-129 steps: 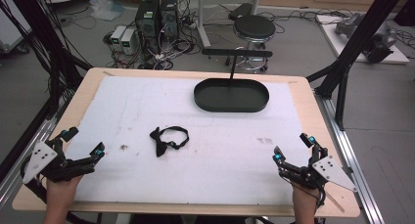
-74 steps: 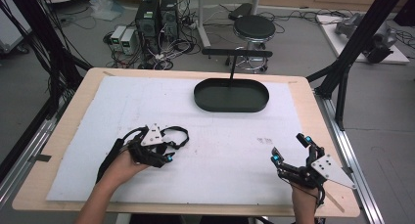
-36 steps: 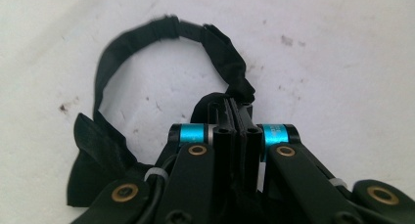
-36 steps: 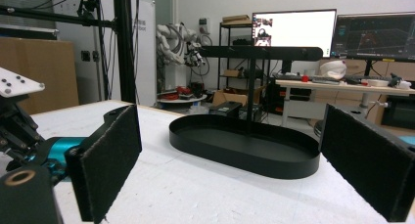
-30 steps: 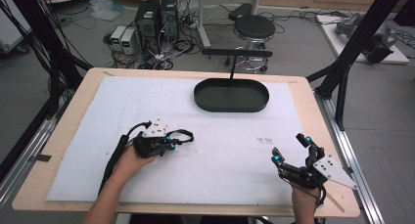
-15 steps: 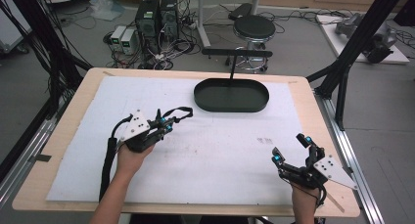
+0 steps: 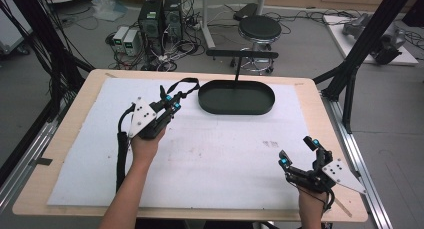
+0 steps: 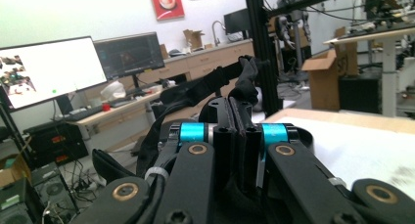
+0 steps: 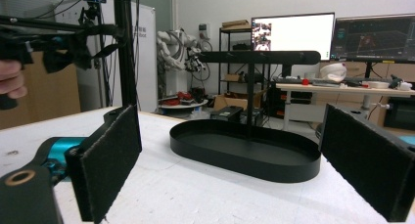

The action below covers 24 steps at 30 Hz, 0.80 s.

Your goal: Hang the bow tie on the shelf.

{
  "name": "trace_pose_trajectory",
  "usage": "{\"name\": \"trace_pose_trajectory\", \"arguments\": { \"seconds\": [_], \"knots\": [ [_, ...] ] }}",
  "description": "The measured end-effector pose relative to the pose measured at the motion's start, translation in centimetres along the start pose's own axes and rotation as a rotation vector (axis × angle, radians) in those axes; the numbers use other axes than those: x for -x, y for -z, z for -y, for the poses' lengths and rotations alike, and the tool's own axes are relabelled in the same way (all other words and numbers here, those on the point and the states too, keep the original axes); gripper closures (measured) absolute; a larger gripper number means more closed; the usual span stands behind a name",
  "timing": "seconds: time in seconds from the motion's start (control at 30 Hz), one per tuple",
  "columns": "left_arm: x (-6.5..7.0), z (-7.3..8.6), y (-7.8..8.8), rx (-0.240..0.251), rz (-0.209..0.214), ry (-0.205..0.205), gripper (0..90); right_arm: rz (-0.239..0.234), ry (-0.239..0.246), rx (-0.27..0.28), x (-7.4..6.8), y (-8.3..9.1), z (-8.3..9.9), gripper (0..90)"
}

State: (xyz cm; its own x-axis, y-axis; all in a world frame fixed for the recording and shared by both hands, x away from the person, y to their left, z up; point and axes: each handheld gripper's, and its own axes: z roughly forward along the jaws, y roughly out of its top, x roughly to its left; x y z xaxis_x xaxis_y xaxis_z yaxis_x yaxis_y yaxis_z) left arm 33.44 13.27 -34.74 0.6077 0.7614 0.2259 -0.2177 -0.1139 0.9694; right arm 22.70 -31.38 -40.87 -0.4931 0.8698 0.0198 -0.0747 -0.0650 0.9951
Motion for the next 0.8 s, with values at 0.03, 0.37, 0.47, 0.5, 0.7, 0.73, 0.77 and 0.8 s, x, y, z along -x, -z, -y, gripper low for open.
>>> {"name": "trace_pose_trajectory", "arguments": {
  "seconds": [0.03,0.37,0.47,0.5,0.7,0.73,0.77,0.8],
  "knots": [
    [-0.2,-0.2,-0.7,0.004,-0.020,-0.006,87.8,-0.001,-0.002,0.000,0.0,0.0,0.0,7.9],
    [-1.7,-0.5,-4.4,-0.006,-0.044,-0.032,87.8,-0.006,-0.017,0.017,-0.1,0.0,0.0,7.9],
    [-2.3,-1.0,-5.7,-0.015,-0.050,-0.042,87.8,-0.009,-0.024,0.018,-0.1,0.0,0.0,7.9],
    [-2.5,-1.1,-6.2,-0.018,-0.057,-0.052,87.8,-0.011,-0.025,0.018,-0.1,0.0,0.1,7.9],
    [-2.8,-2.1,-9.7,-0.036,-0.065,-0.097,87.8,-0.028,-0.027,0.018,-0.2,-0.1,0.1,7.9],
    [-2.8,-2.1,-9.7,-0.036,-0.065,-0.097,87.8,-0.028,-0.027,0.018,-0.2,-0.1,0.1,7.9],
    [-2.8,-2.0,-10.4,-0.045,-0.065,-0.099,87.8,-0.028,-0.024,0.023,-0.1,-0.1,0.1,7.9],
    [-2.9,-2.0,-10.7,-0.051,-0.066,-0.108,87.8,-0.028,-0.024,0.023,-0.1,-0.1,0.1,7.9]
  ]
}}
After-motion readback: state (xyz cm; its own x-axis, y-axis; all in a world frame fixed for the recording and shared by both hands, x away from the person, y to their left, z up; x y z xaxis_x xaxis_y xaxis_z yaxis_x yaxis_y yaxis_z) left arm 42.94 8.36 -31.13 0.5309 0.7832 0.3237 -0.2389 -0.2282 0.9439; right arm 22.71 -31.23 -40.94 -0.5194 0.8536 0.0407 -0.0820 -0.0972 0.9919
